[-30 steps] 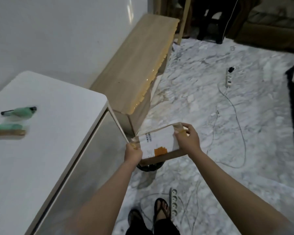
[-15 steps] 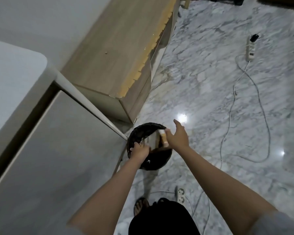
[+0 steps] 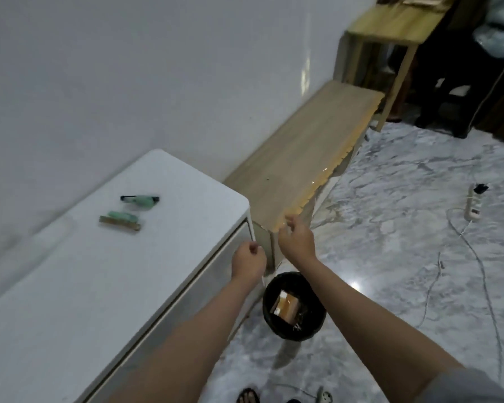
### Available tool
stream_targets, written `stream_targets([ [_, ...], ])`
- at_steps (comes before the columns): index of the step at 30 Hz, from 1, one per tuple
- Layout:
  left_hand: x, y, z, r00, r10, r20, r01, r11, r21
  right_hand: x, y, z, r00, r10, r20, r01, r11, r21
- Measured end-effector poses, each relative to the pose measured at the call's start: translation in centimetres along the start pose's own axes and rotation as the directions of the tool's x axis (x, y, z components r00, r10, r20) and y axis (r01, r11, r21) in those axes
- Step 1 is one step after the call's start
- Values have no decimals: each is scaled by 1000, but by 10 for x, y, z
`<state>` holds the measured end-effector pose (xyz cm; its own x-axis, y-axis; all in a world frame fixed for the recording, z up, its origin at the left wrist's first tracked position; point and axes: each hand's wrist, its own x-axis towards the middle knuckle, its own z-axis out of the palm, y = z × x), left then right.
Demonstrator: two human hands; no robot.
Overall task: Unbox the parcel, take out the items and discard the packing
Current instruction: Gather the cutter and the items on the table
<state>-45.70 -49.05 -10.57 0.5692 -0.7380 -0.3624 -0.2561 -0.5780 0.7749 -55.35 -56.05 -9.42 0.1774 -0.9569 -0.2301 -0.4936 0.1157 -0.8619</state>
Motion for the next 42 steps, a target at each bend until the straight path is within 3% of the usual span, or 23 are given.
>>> stream_targets([
  [5, -22, 16, -91, 959, 150, -242, -165, 985, -44, -13, -106, 30, 968, -245, 43, 243, 969, 50],
  [13, -19, -80, -256, 802, -8, -598, -102, 983, -150, -54, -202, 159, 819, -499, 284, 508, 860, 46],
  [20, -12, -173, -381, 483, -108, -869, 12, 993, -116, -58, -235, 269, 775, -506, 379, 531, 846, 43],
  [25, -7, -201, -409, 372, -45, -927, 35, 999, -34, -34, -226, 299, 804, -473, 360, 555, 814, -171],
  [28, -2, -205, -412, 303, -9, -953, 30, 1000, 0, -20, -212, 298, 785, -541, 300, 619, 675, -401],
  [32, 11, -208, -415, 250, -101, -963, 16, 995, -100, -2, -189, 289, 760, -502, 414, 637, 444, -630],
  [34, 15, -204, -414, 228, -146, -963, 31, 989, -143, 7, -181, 288, 706, -564, 427, 680, 373, -632],
  [38, 21, -200, -413, 217, -202, -955, 67, 979, -192, 9, -185, 292, 661, -586, 468, 731, 363, -577],
  [42, 25, -200, -411, 261, -184, -947, 5, 982, -190, 10, -185, 300, 620, -598, 507, 760, 298, -578],
])
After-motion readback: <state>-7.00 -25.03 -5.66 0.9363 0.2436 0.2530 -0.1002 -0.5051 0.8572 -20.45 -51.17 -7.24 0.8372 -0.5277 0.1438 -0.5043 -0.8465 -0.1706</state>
